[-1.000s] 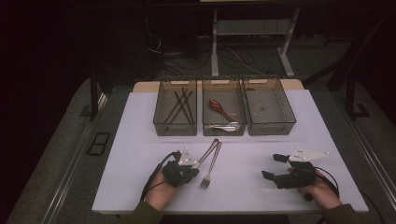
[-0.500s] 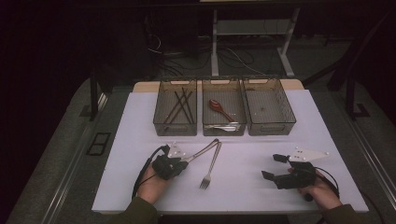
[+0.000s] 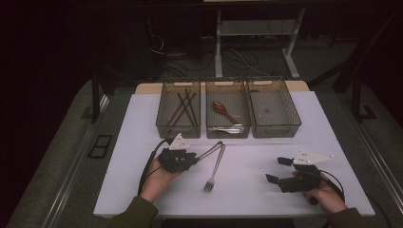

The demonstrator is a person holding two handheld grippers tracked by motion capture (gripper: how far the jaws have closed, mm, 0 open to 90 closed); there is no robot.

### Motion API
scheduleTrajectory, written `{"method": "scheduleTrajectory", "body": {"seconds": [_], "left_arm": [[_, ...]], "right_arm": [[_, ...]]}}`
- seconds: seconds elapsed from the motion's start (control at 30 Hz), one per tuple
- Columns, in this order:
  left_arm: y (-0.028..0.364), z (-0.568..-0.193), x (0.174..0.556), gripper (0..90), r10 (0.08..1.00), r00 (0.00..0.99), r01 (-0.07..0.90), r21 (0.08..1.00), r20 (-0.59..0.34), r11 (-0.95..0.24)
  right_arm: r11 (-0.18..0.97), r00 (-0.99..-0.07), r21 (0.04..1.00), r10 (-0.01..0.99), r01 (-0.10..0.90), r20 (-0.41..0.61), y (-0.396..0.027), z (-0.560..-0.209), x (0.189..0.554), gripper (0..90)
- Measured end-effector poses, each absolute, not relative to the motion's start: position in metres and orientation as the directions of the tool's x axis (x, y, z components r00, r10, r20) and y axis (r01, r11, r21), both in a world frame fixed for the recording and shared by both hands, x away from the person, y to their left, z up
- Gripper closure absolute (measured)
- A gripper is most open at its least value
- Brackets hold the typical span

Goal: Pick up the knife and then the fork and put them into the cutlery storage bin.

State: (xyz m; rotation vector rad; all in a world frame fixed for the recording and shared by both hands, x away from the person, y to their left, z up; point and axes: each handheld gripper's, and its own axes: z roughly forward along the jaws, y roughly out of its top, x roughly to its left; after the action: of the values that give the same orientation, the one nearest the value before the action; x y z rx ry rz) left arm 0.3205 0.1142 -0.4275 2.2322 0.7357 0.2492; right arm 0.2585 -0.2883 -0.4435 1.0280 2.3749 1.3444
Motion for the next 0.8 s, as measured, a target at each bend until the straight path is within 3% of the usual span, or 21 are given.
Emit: {"method": "scheduleTrajectory", "body": {"seconds": [0.43,0.8], "left_arm": [[0.099,-0.447,0.343,71.8,0.543,0.837,0.429,0.706,-0.076,-0.563],[0.098,-0.45,0.341,76.6,0.526,0.85,0.393,0.701,-0.03,-0.595]], "right_arm": [[0.334,-0.729,0.819,0.67,0.466,0.141,-0.29,-0.444,0.258,17.3],[0.336,-0.73,0.818,0.669,0.466,0.141,-0.289,-0.444,0.258,17.3]]}}
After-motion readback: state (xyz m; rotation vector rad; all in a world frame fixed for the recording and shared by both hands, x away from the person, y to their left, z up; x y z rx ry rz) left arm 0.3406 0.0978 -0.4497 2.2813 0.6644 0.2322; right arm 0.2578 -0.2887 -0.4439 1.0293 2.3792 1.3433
